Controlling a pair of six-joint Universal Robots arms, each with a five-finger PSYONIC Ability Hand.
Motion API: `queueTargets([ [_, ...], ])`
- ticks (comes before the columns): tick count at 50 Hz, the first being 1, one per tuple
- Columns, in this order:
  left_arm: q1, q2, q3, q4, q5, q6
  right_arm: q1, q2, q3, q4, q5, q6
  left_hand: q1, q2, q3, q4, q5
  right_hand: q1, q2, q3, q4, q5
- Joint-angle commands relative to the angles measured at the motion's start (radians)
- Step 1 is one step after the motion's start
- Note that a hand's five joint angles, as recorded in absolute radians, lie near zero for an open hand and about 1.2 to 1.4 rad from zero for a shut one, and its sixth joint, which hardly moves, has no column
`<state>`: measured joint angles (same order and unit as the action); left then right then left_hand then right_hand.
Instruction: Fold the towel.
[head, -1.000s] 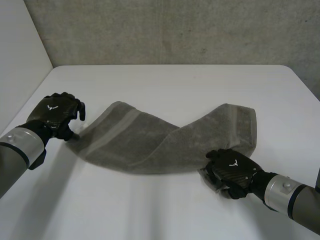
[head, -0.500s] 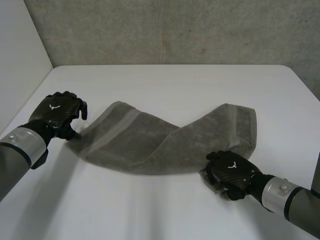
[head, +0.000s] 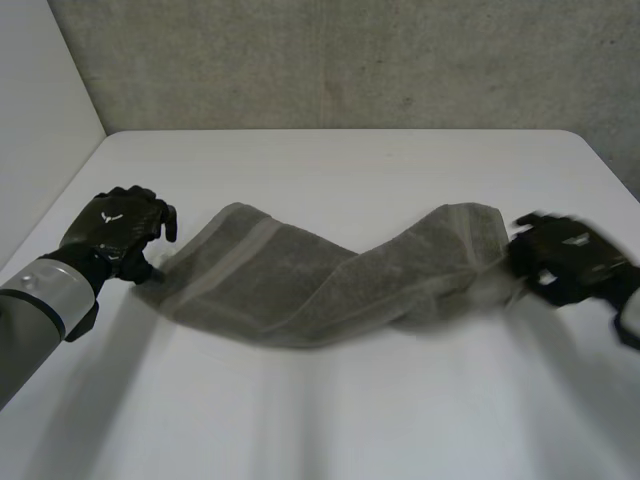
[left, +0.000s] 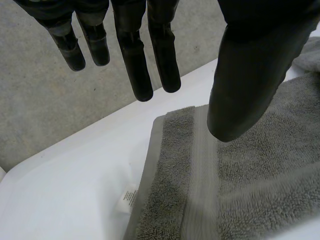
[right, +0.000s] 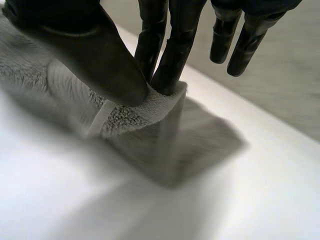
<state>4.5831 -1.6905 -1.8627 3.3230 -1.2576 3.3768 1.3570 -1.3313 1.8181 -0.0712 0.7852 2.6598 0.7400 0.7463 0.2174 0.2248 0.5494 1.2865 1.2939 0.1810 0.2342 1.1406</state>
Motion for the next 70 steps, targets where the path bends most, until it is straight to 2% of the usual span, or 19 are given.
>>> queueTargets([
  [1,-0.015,-0.002,-0.001,0.000,0.016,0.001,-0.130,0.024,-0.092,-0.001,-0.023,0.091,-0.051,-0.057,-0.043,-0.050,-0.035,0.110,0.102,-0.007,-0.060,0.081],
  [6,-0.036,-0.003,-0.016,0.006,0.033,0.007,-0.134,0.063,-0.103,-0.068,-0.018,0.192,-0.074,-0.081,-0.043,-0.050,-0.058,0.110,0.102,-0.007,-0.060,0.081],
  [16,-0.043,-0.015,-0.047,0.046,0.084,0.038,-0.127,0.064,-0.105,-0.076,-0.018,0.204,-0.104,-0.110,-0.043,-0.050,-0.088,0.110,0.102,-0.007,-0.060,0.081],
  [19,-0.044,-0.020,-0.064,0.044,0.090,0.093,-0.127,0.066,-0.102,-0.075,-0.015,0.204,-0.151,-0.157,-0.043,-0.050,-0.135,0.110,0.102,-0.007,-0.060,0.081],
  [21,-0.052,-0.034,-0.087,0.044,0.084,0.169,-0.127,0.066,-0.099,-0.075,-0.017,0.206,-0.151,-0.157,-0.043,-0.050,-0.135,0.110,0.102,-0.007,-0.060,0.081],
  [27,-0.075,-0.092,-0.102,0.050,0.070,0.251,-0.125,0.076,-0.094,-0.071,-0.024,0.204,-0.151,-0.157,-0.043,-0.050,-0.135,0.110,0.102,-0.007,-0.060,0.081],
  [29,-0.070,-0.138,-0.089,0.055,0.038,0.269,-0.121,0.083,-0.091,-0.071,-0.024,0.203,-0.154,-0.160,-0.043,-0.050,-0.138,0.110,0.102,-0.007,-0.060,0.081],
  [33,-0.067,-0.166,-0.070,0.067,-0.002,0.270,-0.105,0.086,-0.085,-0.073,-0.024,0.193,-0.157,-0.163,-0.043,-0.050,-0.140,0.110,0.102,-0.007,-0.060,0.081],
  [38,-0.058,-0.198,-0.033,0.104,-0.097,0.268,-0.104,0.086,-0.080,-0.073,-0.024,0.190,-0.198,-0.204,-0.043,-0.050,-0.182,0.110,0.102,-0.007,-0.060,0.081],
  [43,-0.062,-0.221,-0.010,0.104,-0.129,0.266,-0.104,0.087,-0.077,-0.073,-0.026,0.190,-0.198,-0.204,-0.043,-0.050,-0.182,0.110,0.102,-0.007,-0.060,0.081],
  [59,-0.067,-0.322,0.025,0.105,-0.128,0.270,-0.104,0.087,-0.072,-0.073,-0.030,0.189,-0.162,-0.169,-0.043,-0.050,-0.146,0.110,0.102,-0.007,-0.060,0.081],
  [70,-0.073,-0.344,0.042,0.107,-0.120,0.265,-0.105,0.089,-0.072,-0.073,-0.055,0.189,0.025,0.019,-0.043,-0.050,0.042,0.110,0.102,-0.007,-0.060,0.081],
])
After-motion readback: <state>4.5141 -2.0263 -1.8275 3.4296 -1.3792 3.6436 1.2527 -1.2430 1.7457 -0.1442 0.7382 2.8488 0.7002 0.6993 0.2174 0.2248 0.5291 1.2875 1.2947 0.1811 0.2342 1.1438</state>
